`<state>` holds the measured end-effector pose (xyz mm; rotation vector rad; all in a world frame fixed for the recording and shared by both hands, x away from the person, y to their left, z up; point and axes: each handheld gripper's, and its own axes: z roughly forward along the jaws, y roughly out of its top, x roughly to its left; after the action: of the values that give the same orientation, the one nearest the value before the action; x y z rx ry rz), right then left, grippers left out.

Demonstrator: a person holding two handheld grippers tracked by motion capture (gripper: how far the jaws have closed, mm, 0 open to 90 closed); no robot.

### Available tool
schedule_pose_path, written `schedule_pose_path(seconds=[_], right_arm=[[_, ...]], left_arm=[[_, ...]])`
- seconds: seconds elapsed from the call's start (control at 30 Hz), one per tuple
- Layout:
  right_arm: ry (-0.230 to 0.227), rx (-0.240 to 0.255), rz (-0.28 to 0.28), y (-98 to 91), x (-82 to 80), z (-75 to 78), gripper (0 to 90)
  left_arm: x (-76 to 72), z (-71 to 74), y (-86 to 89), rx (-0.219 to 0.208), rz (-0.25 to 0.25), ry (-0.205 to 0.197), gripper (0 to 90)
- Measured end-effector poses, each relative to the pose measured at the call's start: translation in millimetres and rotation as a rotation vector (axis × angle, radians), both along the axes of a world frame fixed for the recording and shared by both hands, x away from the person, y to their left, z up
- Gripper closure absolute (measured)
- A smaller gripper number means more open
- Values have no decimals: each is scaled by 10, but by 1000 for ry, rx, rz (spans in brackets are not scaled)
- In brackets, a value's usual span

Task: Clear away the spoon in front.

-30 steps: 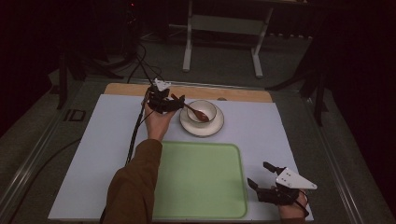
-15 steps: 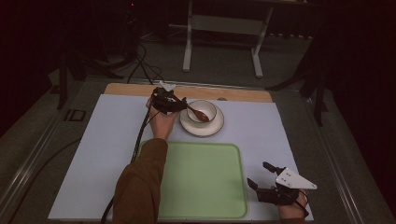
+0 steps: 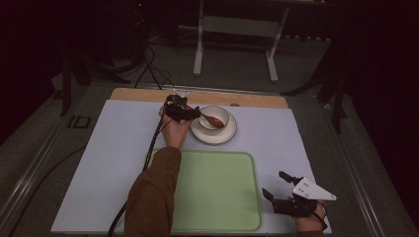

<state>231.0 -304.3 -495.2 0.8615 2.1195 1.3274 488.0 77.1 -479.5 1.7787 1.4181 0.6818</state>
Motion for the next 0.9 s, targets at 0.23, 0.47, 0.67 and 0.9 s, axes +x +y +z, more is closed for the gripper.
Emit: schedule_pose_path(seconds=[0.23,0.47,0.67,0.9], right_arm=[[0,-4,2,18,-7,2,161],[-1,-6,1,17,-5,1,160],[4,-3,0,15,-3,1,161],[3,-1,3,12,-5,1,160]], left_arm=[[-53,-18,-30,7,-34,15,157],[-84,-75,-34,-21,-50,26,180],[-49,-28,-61,-62,2,-14,155],[17,-78,-53,-67,74,22,160]])
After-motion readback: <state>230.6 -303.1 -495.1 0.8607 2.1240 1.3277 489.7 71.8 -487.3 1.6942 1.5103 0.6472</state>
